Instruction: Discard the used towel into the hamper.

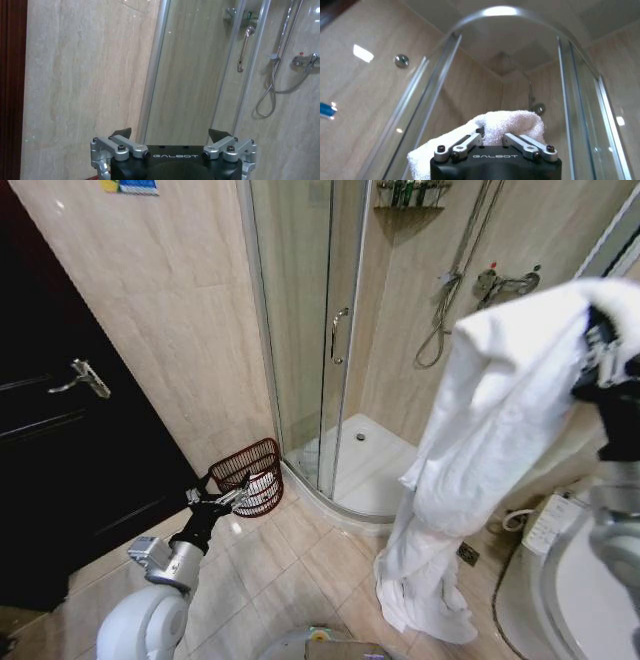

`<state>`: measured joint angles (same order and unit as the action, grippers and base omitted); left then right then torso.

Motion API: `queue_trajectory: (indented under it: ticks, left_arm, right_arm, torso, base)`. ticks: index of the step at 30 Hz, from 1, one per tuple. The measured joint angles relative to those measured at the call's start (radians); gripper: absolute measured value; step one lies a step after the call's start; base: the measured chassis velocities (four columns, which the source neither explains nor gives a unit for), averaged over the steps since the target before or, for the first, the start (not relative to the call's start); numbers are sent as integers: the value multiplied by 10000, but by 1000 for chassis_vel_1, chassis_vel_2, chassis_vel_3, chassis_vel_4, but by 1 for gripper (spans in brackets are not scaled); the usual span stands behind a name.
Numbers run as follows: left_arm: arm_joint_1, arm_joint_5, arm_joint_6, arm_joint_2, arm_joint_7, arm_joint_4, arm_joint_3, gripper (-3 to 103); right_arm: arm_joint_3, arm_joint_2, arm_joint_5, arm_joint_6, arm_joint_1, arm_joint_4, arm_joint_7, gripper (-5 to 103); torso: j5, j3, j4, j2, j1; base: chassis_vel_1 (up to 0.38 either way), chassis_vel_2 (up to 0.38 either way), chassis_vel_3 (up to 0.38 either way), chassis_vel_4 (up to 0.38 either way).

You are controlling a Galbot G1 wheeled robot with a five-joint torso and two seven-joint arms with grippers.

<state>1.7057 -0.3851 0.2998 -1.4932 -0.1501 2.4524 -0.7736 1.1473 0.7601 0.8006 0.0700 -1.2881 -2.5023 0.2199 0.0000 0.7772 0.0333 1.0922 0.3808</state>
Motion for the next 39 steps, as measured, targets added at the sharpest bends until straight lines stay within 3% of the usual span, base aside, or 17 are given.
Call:
queue_trajectory:
  ticks: [5, 20, 39]
  left_arm:
    - [0, 0, 0, 0, 0, 0, 0, 100]
    - [0, 0, 0, 0, 0, 0, 0, 100]
    - [0, 0, 0, 0, 0, 0, 0, 100]
  right_arm:
    - [227, -238, 366, 113, 266, 3, 161, 7]
    - [1309, 181, 395, -229, -538, 23, 221, 7]
    - [1689, 530, 487, -454, -1037, 23, 135, 7]
  torso:
    - [0, 0, 0, 0, 0]
    - [0, 0, -1, 0, 0]
    - [1, 0, -1, 0, 0]
  base:
    - [0, 0, 0, 0]
    - [0, 0, 0, 0]
    - [6, 8, 6, 5]
